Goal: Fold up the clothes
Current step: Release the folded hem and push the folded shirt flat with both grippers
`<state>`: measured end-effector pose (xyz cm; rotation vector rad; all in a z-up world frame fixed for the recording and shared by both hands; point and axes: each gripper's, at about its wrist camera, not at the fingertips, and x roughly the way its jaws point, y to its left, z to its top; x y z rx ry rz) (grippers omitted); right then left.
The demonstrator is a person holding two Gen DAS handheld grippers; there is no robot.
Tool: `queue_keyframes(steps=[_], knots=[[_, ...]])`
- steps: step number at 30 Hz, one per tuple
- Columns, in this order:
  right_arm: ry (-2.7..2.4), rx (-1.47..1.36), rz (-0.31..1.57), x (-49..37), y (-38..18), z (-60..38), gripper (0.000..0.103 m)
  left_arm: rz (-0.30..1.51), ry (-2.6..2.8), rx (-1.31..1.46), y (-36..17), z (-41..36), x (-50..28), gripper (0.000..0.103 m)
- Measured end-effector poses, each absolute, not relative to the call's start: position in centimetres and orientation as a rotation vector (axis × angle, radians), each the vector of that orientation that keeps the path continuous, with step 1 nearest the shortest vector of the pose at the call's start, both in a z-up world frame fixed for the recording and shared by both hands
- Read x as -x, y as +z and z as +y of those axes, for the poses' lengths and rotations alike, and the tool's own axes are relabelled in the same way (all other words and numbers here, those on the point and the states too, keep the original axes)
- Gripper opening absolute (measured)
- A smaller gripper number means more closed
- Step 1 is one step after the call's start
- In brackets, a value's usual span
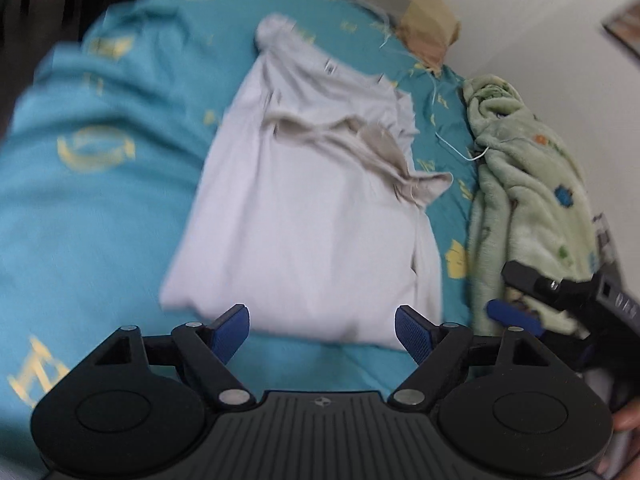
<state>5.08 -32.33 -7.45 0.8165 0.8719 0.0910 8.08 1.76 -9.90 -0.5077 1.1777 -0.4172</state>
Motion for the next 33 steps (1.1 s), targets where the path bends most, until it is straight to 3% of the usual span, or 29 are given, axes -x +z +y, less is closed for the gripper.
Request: queue_keyframes(steps=[8, 28, 33], knots=[[0.155, -1.039, 0.986, -5.4, -11.0, -31.6, 0.07, 1.276, -0.308, 0.618, -13.4, 2.1, -9.4, 0.082], [0.141, -1.015, 1.075, -7.5, -12.8, -30.1, 0.07, 1.278, -0.308, 0.679, -14.4, 2.5, -11.3, 0.084], [0.136, -1.023, 1.075, -7.4, -12.8, -30.1, 0.07, 1.253, -0.278, 0.791, -14.7, 4.0, -11.5, 0.072]])
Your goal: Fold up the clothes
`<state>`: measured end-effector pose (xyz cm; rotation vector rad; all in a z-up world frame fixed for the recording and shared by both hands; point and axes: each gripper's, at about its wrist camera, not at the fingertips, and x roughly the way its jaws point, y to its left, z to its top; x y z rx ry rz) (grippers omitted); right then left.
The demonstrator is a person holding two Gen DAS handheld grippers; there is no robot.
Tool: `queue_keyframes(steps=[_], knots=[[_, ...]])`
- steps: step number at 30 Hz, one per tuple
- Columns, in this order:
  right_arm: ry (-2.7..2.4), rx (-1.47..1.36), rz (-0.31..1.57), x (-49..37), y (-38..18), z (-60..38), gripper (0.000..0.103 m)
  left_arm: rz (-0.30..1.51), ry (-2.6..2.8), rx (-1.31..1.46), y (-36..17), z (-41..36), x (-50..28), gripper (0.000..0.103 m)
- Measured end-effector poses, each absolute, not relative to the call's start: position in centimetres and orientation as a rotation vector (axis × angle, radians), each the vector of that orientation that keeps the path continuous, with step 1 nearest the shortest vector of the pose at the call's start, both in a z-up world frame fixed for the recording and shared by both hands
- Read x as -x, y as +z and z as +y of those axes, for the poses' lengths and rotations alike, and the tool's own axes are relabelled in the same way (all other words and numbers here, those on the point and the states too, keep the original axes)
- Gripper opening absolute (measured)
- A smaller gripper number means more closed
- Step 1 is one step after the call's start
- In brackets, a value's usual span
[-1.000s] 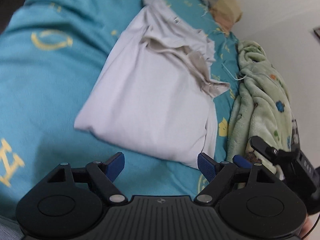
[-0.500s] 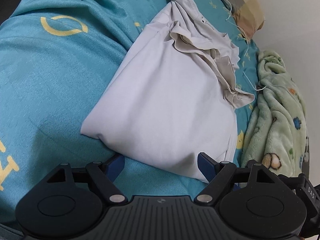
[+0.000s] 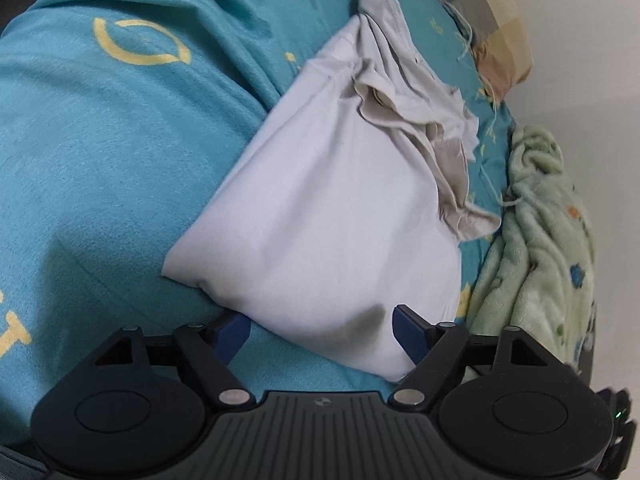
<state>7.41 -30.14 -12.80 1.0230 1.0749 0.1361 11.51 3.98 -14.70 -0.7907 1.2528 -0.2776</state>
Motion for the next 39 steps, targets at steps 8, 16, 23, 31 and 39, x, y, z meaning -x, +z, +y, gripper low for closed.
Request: queue_keyframes(steps=[8, 16, 23, 31, 39], knots=[[0.216, -1.091, 1.108, -6.8, -13.3, -28.4, 0.069, 1.158, -0.241, 0.904, -14.5, 5.7, -11.2, 0.029], [0.168, -1.456, 1.081, -5.9, -16.6, -29.5, 0.069, 1.009, -0.322, 0.982, -12.5, 6.7, -10.7, 0.009], [-0.106, -1.531, 0.97, -3.7, -17.5, -32.5, 0.071, 0.948, -0.354, 1.037, -11.4, 7.5, -10.4, 0.009], [-0.134, -1.39, 0.842, -3.7, -14.7, -33.5, 0.011, 0.929, -0.355, 1.049, -11.0, 7.9, -10.6, 0.008], [-0.06, -1.232, 0.714, -2.4, -7.3, -33.0, 0.009, 0.884, -0.365, 1.069, -5.9, 9.5, -7.4, 0.007]])
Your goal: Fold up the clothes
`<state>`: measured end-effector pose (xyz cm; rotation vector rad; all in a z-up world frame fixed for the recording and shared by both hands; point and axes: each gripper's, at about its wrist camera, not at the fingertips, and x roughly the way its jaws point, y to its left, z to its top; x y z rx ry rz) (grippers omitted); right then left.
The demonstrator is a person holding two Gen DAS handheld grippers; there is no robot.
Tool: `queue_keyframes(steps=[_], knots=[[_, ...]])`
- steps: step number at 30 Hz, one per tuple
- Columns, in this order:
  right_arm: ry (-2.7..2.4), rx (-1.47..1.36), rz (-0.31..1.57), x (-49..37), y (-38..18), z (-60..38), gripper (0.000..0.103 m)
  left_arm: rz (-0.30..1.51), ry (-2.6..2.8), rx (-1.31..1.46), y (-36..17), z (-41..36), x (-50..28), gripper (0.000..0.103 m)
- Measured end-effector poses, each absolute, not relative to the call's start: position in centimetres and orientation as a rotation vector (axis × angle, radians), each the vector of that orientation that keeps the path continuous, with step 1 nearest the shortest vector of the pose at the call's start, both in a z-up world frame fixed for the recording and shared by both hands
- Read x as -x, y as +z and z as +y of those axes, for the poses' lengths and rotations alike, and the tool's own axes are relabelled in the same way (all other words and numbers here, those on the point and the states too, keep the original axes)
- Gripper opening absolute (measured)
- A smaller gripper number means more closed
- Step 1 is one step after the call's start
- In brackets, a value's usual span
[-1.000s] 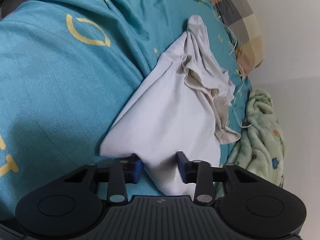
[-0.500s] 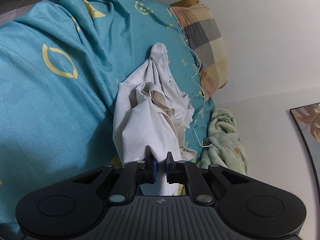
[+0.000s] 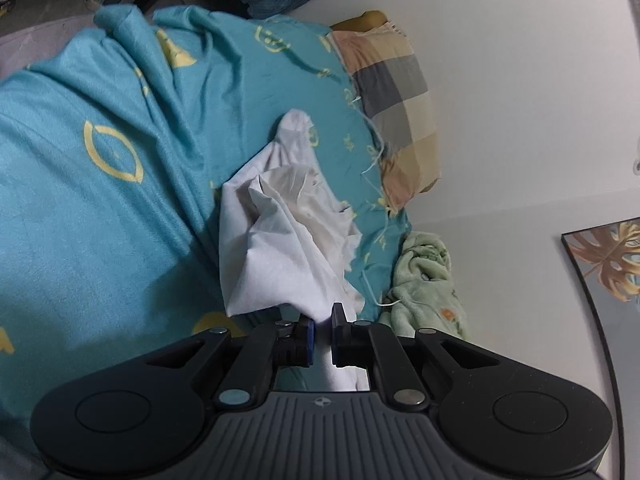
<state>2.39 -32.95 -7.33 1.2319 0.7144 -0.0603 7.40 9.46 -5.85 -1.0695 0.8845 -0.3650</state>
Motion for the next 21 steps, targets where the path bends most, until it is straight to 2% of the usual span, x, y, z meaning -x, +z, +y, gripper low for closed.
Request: queue_keyframes(steps=[6, 13, 16, 21], knots=[[-0.044, -1.194, 0.685, 3.0, -3.9, -32.3, 0.009, 0.874, -0.382, 1.019, -1.7, 10.4, -1.5, 0.007], [-0.078, -1.248, 0.696, 11.9, -4.4, -31.5, 0.009, 0.91, -0.394, 1.021, -1.2, 11.9, 6.8, 0.008], [-0.082, -1.285, 0.679, 12.1, -4.2, -31.8, 0.009, 0.914, -0.396, 1.04, -0.9, 12.0, 7.5, 0.008], [-0.099, -1.316, 0.64, 8.5, -3.1, -32.5, 0.009, 0.899, -0.382, 1.084, 0.5, 11.1, 3.9, 0.008]])
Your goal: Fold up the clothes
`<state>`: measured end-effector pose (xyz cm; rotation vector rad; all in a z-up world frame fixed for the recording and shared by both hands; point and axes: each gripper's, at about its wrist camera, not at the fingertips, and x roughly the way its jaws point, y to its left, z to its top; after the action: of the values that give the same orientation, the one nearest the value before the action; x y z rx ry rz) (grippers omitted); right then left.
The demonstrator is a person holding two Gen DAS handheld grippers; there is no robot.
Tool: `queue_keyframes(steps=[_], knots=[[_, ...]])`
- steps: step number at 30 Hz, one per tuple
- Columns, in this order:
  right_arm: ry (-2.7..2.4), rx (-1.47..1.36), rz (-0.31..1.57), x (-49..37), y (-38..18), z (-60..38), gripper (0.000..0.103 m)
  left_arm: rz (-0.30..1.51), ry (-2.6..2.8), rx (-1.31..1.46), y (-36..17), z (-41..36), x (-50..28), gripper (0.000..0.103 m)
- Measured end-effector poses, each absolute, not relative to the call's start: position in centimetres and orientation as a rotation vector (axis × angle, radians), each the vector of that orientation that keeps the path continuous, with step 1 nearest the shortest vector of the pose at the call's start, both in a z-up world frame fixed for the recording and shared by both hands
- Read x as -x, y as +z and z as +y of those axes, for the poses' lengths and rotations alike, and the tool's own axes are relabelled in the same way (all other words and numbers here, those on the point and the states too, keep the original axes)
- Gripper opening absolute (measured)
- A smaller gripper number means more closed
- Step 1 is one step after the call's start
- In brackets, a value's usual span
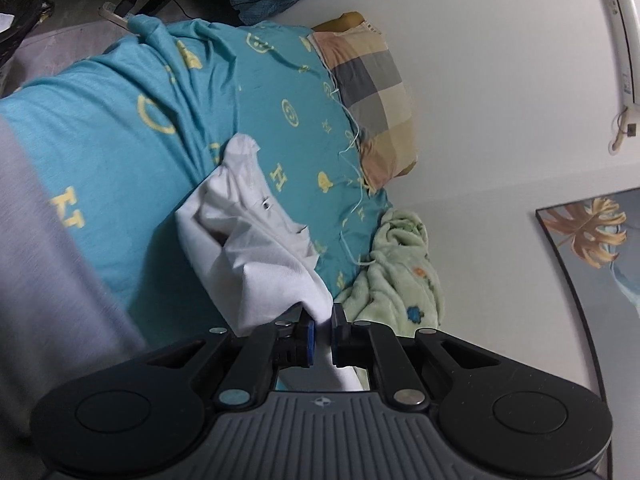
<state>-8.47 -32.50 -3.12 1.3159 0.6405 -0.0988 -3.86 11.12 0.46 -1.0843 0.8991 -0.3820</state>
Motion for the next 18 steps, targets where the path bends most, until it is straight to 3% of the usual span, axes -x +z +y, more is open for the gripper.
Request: queue_keyframes(steps=[9, 18], knots=[[-0.175, -1.369, 0.666, -5.4, -4.5, -35.3, 0.009, 0.928, -0.308, 1.13, -1.5, 7.7, -11.6, 0.008], [-0.23, -1.35, 0.792, -16.8, -12.5, -37.3, 0.009, 1.044, -0.242, 1.027, -10.2, 5.2, -26.1, 0.008]])
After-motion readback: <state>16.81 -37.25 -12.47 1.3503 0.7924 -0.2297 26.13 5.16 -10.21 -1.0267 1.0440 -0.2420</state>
